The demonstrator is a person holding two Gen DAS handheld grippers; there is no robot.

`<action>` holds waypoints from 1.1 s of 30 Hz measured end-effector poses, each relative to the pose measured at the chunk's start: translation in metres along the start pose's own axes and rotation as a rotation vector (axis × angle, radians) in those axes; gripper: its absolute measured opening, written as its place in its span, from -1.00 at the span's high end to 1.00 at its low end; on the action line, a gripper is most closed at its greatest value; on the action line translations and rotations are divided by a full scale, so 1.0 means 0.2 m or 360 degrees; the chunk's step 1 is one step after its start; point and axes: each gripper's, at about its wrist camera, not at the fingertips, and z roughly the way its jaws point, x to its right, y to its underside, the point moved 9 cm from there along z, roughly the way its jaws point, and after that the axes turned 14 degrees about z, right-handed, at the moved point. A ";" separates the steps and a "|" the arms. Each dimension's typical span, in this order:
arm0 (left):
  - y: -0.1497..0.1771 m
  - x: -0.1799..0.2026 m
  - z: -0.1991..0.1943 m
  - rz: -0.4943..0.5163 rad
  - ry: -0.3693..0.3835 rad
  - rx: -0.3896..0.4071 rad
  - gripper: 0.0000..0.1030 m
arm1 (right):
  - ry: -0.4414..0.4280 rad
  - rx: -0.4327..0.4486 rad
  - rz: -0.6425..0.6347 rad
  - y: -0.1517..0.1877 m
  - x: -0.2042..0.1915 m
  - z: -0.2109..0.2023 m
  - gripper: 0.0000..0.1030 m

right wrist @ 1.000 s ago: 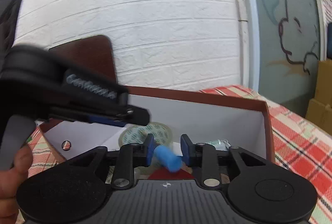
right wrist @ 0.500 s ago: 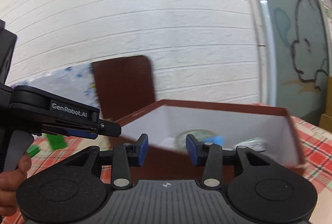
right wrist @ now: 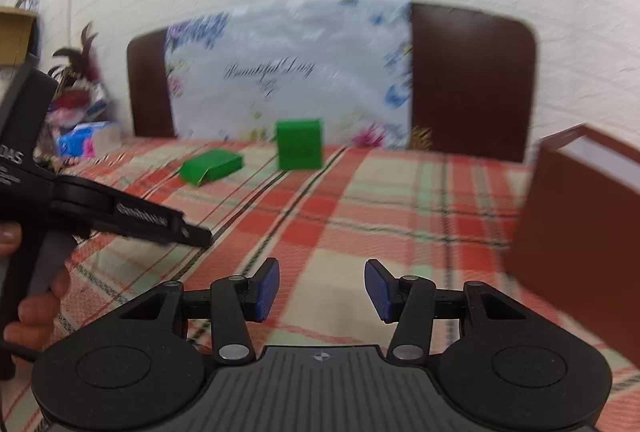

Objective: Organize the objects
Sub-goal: 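Move the right gripper back to the flat green box, then grasp the flat green box with the right gripper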

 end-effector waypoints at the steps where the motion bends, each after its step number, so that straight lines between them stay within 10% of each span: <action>1: 0.01 -0.10 0.00 -0.0018 -0.0071 0.0013 0.04 | -0.0017 -0.0038 0.0001 0.00 -0.03 0.05 0.07; 5: 0.06 -0.47 0.00 -0.0150 -0.0324 0.0106 0.04 | -0.0151 -0.0169 0.0039 -0.02 -0.19 0.26 0.02; 12: 0.07 -0.61 -0.06 -0.0427 -0.0254 0.0301 0.00 | -0.0226 -0.0149 0.0217 -0.25 -0.49 0.67 -0.66; 20: 0.08 -0.64 -0.06 -0.0535 -0.0177 0.0379 -0.10 | -0.0052 -0.0190 0.0310 -0.30 -0.64 1.07 -0.75; 25: 0.08 -0.64 -0.05 -0.0536 -0.0172 0.0387 -0.14 | -0.0051 -0.0178 0.0109 -0.29 -0.67 1.05 -0.37; 33: 0.08 -0.62 -0.04 -0.0487 -0.0179 0.0350 -0.20 | -0.0076 -0.0220 0.0130 -0.14 -0.36 0.64 -0.38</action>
